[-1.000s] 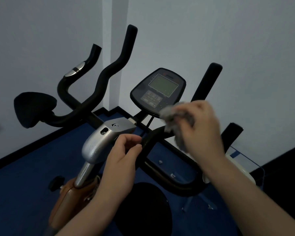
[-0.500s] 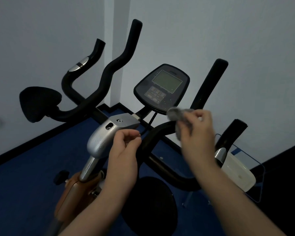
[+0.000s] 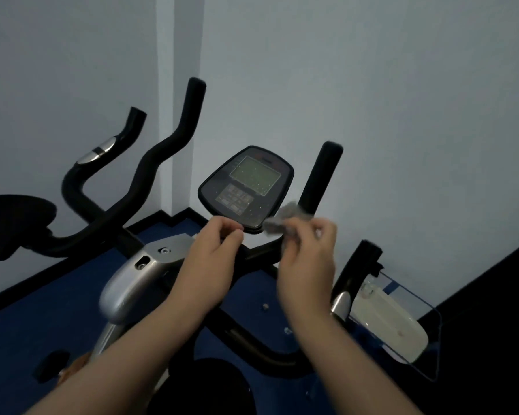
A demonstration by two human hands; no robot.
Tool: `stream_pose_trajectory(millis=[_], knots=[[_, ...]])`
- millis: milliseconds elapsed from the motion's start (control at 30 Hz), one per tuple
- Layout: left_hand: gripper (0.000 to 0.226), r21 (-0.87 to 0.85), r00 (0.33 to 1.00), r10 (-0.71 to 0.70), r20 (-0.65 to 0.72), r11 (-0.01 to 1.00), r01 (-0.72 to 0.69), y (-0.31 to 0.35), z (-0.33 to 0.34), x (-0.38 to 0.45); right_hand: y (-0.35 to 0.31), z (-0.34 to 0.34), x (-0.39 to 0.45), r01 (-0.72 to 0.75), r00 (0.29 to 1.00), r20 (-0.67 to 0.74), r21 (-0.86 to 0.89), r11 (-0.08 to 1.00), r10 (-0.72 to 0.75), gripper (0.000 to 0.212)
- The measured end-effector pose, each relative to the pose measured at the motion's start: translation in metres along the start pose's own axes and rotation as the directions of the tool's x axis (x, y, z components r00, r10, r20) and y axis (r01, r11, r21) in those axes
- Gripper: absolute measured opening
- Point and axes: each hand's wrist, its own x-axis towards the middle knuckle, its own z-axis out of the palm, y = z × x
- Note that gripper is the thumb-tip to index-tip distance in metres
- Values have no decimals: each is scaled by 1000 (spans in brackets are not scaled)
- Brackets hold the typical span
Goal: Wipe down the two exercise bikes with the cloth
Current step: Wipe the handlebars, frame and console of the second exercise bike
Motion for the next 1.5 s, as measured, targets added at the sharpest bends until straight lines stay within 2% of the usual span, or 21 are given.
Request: stream_pose_trajectory(millis=[133,233,333,433,500,567,633,700,800,867,900,967,1033,1067,1133,1200,1300,1333,1400,1467,1500], knots=[[18,-80,994,-69,-79,995,62,-4,9,11,10,-21,4,153,961,210,141,978,-181,24],[20,-67,988,-81,-128,995,73,-5,18,12,19,-33,41,48,995,79,74,996,-54,17],[20,-211,960,-190,-207,967,146,0,22,15,10,-14,11,-34,997,73,51,998,30,21],[20,-272,931,-254,-261,945,182,0,19,16,-6,-1,-37,114,936,314,161,980,-160,30],[21,-267,930,-246,-273,948,172,0,19,14,-5,-11,-25,179,881,397,223,958,-257,30],[20,-244,941,-211,-264,959,146,2,19,13,8,-26,17,202,924,290,188,961,-250,31],[18,-164,954,-169,-247,978,130,5,23,13,21,-35,54,128,977,160,112,985,-145,24],[17,-149,961,-159,-224,980,128,8,30,16,23,-28,49,76,986,145,71,995,-85,17],[16,-222,965,-169,-199,967,123,19,42,28,19,-15,3,239,941,225,83,967,-252,26],[15,-246,964,-169,-203,962,117,25,51,36,25,-26,5,265,908,286,175,948,-306,37],[15,-261,963,-172,-210,959,114,28,55,40,28,-36,21,253,914,271,199,947,-302,42],[17,-252,956,-176,-234,961,116,28,63,45,26,-57,66,268,950,102,216,939,-295,43],[19,-172,955,-173,-242,976,133,26,70,47,19,-70,107,330,944,-101,223,917,-315,33],[21,-115,961,-171,-218,982,149,24,71,48,15,-69,120,352,934,-142,215,911,-327,28],[25,92,980,-158,-122,981,169,20,73,45,10,-57,125,324,943,-136,161,932,-304,20],[29,338,993,-104,-49,934,114,17,73,41,14,-40,107,243,964,-138,126,962,-225,19],[38,601,1000,-27,-9,799,27,12,73,33,31,-28,66,130,989,49,144,981,-138,26],[40,651,1000,-10,-8,759,13,13,73,31,33,-31,62,115,988,80,180,977,-131,28],[43,684,1000,20,-14,729,-5,14,74,29,31,-46,81,170,985,-54,249,953,-162,29],[42,697,999,36,-7,717,-21,14,74,28,18,-59,115,288,942,-221,151,946,-252,22],[41,709,999,44,2,704,-32,14,75,27,10,-60,130,331,928,-208,71,941,-310,17]])
